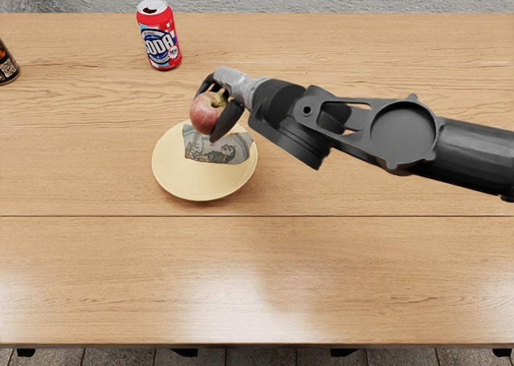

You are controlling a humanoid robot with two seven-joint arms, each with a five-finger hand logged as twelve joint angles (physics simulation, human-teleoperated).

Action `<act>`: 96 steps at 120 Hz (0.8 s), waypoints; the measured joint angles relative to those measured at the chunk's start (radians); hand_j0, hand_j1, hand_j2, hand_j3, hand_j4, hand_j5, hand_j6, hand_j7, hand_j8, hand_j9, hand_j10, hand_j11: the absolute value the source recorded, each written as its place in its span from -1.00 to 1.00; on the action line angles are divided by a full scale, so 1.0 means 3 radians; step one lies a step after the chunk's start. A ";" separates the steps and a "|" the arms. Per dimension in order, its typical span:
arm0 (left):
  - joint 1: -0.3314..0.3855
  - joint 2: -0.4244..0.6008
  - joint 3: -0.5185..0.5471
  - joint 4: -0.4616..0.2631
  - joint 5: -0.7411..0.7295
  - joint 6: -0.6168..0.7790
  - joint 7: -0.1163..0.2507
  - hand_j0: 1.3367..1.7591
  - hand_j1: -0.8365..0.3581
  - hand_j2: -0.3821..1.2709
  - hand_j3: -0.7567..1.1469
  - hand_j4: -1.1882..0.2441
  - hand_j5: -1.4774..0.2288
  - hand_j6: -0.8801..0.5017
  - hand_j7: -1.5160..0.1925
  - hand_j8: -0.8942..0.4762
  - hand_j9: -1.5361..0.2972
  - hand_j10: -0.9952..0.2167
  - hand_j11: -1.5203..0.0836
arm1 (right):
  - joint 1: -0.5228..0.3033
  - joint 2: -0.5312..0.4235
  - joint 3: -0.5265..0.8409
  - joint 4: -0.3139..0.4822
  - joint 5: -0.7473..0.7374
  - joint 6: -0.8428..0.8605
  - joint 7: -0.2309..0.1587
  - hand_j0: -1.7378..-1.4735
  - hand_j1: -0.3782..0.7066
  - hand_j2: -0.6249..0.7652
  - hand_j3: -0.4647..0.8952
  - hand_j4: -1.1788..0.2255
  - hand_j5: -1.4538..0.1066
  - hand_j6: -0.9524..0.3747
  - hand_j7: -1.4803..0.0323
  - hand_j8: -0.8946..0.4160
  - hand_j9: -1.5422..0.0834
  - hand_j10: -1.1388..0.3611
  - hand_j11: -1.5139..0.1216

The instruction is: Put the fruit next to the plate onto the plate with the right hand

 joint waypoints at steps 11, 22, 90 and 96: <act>0.0000 0.0000 0.0000 0.0000 0.0000 0.0001 0.0000 0.52 0.97 -0.54 -0.21 0.65 0.72 0.26 0.76 0.29 0.66 0.63 0.88 | -0.0042 0.0059 -0.0006 -0.0072 -0.0010 0.0015 0.0000 -0.30 0.05 0.00 -0.32 0.05 -0.48 0.07 -0.37 -0.02 -0.43 -0.21 -0.49; 0.0000 0.0000 -0.0001 0.0000 0.0000 0.0001 0.0000 0.52 0.97 -0.54 -0.21 0.65 0.72 0.26 0.76 0.29 0.66 0.63 0.88 | -0.0087 0.0105 -0.0012 -0.0125 -0.0026 0.0025 0.0000 -0.30 0.06 0.01 -0.32 0.05 -0.48 0.08 -0.37 -0.02 -0.43 -0.21 -0.48; 0.0000 0.0000 0.0001 0.0000 0.0000 0.0002 0.0000 0.52 0.97 -0.54 -0.21 0.65 0.72 0.26 0.76 0.29 0.66 0.63 0.88 | -0.0141 0.0260 0.0058 -0.0254 0.0104 -0.0022 -0.0004 -0.38 -0.81 -0.09 -0.32 0.58 0.69 0.38 0.78 0.30 0.72 0.41 0.67; 0.0000 0.0000 0.0001 0.0000 0.0000 0.0001 0.0000 0.52 0.97 -0.54 -0.21 0.65 0.72 0.26 0.76 0.29 0.66 0.63 0.88 | -0.0159 0.0261 0.0152 -0.0148 0.0159 -0.0022 -0.0004 -0.39 -0.84 -0.09 -0.32 0.60 0.72 0.39 0.82 0.32 0.76 0.43 0.71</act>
